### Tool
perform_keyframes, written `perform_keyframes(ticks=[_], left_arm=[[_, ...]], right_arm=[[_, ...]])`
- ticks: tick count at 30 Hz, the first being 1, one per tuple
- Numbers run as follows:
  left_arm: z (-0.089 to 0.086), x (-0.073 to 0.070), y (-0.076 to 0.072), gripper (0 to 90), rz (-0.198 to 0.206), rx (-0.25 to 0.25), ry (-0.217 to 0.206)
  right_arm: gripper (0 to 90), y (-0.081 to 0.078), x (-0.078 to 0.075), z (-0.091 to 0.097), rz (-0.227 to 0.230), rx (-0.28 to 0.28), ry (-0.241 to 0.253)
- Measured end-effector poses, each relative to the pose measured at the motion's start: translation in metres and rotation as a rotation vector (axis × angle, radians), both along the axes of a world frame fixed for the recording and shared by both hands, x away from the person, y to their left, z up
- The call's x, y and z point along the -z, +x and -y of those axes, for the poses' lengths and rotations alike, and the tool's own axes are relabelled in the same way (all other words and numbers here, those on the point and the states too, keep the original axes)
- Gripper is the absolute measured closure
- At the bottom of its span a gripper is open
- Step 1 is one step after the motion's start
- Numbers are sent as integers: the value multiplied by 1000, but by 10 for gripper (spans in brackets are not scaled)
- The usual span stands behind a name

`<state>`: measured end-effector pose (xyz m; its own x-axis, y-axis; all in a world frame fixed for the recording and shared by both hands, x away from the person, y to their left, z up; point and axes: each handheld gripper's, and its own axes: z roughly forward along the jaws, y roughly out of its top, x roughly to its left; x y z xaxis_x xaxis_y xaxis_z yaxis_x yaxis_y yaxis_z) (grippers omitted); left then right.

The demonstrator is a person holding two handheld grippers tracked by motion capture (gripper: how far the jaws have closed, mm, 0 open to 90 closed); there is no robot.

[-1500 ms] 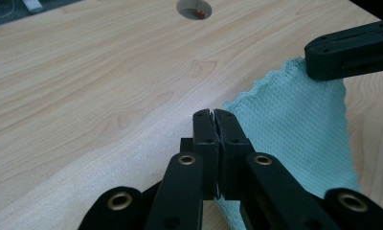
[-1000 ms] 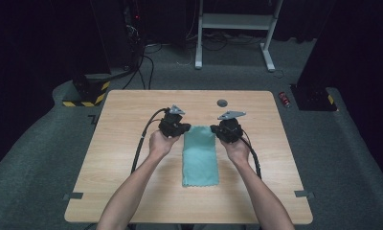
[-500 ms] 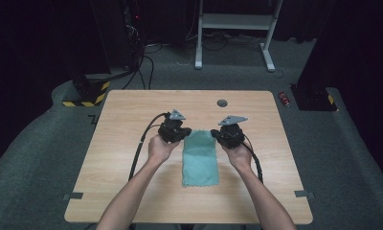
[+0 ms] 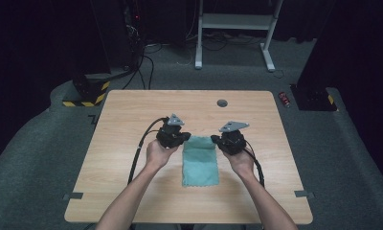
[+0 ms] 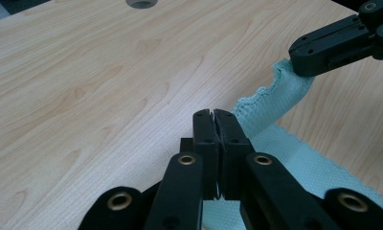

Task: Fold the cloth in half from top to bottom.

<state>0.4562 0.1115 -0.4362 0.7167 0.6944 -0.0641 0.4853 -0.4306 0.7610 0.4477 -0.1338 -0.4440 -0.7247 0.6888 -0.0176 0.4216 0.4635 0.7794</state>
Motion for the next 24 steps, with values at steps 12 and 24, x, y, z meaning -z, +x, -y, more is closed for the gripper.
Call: perform_keyframes(ticks=[12, 24], left_arm=[[-1, -2, -7, 885, 1, 6, 5], [0, -1, -17, 885, 7, 15, 13]], right_arm=[[898, -7, -2, 3, -16, -2, 25], [898, -14, -2, 5, -17, -19, 29]])
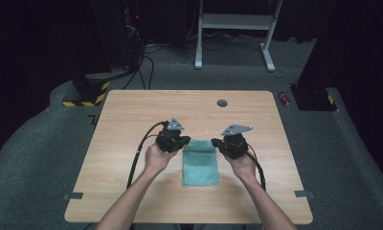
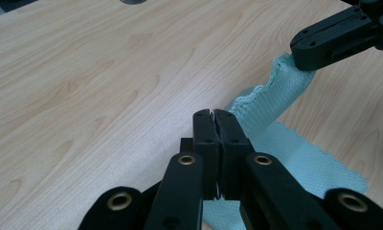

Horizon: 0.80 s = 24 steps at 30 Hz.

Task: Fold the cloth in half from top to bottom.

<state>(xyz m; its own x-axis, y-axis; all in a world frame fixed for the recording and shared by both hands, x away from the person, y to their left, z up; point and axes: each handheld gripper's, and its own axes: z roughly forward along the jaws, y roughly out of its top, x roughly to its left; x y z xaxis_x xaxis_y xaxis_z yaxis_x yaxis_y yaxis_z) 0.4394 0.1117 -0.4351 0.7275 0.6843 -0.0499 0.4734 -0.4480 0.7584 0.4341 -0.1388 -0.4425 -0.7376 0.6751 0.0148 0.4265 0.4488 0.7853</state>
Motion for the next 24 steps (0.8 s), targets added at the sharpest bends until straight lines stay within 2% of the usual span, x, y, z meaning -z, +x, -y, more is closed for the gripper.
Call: perform_keyframes(ticks=[17, 20, 24], left_arm=[[-2, 4, -13, 885, -8, 10, -11], [-3, 5, -15, 884, -11, 0, -27], [-2, 6, -19, 884, -6, 3, -16]], right_arm=[[898, -14, 4, 2, -12, -24, 4], [898, -15, 4, 2, -12, -30, 6], [898, -18, 6, 3, -16, -34, 10]])
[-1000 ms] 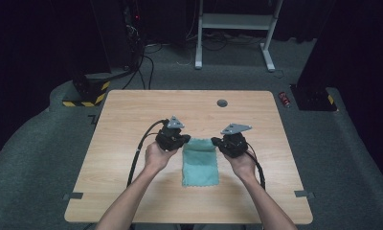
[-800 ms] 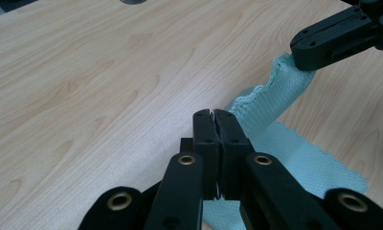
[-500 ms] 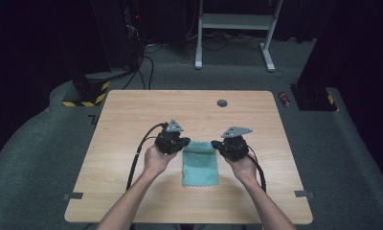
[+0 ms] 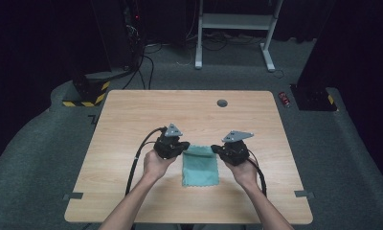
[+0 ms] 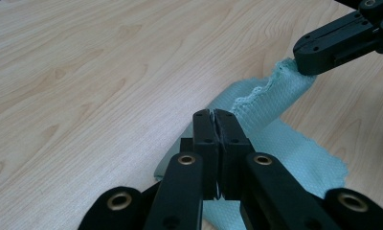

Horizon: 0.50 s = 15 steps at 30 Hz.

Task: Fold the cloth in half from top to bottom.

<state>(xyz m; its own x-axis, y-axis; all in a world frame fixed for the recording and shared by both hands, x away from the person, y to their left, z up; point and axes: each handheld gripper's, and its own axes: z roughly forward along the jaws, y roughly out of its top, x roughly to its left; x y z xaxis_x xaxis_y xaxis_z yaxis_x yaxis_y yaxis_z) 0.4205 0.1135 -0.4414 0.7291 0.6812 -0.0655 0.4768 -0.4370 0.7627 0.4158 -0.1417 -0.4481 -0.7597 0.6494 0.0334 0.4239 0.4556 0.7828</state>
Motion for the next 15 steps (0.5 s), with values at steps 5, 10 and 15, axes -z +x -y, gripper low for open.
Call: perform_keyframes(ticks=[5, 10, 15], left_arm=[[1, 2, -6, 884, 4, 7, 2], [3, 6, -15, 884, 19, 8, 26], [2, 10, -21, 884, 15, 19, 29]], right_arm=[[898, -5, 3, 2, -3, -4, -3], [898, -11, 5, 2, -3, -14, 2], [898, -19, 11, 2, -11, -24, -2]])
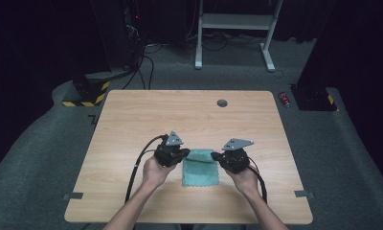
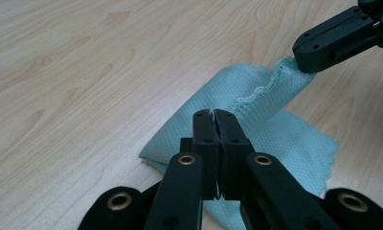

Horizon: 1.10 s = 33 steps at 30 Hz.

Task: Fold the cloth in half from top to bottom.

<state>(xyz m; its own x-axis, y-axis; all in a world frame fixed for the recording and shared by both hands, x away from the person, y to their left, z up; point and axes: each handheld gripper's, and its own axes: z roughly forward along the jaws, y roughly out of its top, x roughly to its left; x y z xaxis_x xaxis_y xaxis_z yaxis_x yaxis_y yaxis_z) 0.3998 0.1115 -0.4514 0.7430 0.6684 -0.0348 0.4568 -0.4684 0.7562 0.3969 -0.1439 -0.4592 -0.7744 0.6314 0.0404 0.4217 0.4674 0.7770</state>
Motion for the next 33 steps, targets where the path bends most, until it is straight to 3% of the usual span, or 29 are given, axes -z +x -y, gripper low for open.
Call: perform_keyframes(ticks=[9, 20, 33], left_arm=[[1, 10, -11, 884, -23, 10, -15], [4, 19, -26, 884, -23, 32, 7], [9, 35, -40, 882, -42, 49, 26]], right_arm=[[898, -10, 6, 4, -9, -7, 11], [898, -23, 14, 7, -16, -26, 17], [897, -35, 32, 10, -32, -49, -22]])
